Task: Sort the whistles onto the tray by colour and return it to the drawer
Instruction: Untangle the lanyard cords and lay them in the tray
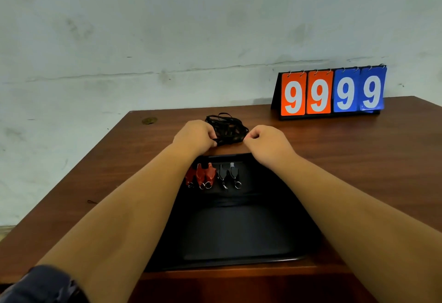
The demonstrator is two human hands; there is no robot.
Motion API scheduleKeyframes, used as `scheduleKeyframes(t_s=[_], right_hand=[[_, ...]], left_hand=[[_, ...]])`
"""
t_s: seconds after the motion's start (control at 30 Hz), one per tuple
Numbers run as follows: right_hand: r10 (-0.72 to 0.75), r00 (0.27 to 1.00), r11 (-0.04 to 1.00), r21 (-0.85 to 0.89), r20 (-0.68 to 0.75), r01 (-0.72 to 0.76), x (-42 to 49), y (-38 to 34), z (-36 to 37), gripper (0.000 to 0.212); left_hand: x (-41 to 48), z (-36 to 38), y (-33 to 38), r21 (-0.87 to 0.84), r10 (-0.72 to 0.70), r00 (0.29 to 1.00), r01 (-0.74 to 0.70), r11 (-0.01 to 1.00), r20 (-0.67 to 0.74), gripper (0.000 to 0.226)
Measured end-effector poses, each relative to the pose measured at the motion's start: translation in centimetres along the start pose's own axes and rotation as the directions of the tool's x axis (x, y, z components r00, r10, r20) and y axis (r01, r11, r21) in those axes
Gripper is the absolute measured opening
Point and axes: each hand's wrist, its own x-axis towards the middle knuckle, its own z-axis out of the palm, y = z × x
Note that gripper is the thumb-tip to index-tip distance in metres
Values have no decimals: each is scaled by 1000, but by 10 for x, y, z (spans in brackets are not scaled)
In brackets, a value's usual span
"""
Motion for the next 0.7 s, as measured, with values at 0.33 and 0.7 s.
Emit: scheduleKeyframes(t_s=[0.33,0.7], right_hand=[[-79,996,991,110,28,76,-3,-19,-14,39],[-153,988,948,288,34,137,-28,-74,-9,29]], left_hand=[[-45,-54,7,-493,79,992,-116,862,-95,18],[-89,-112,32,-573,200,960,-278,771,-197,14]])
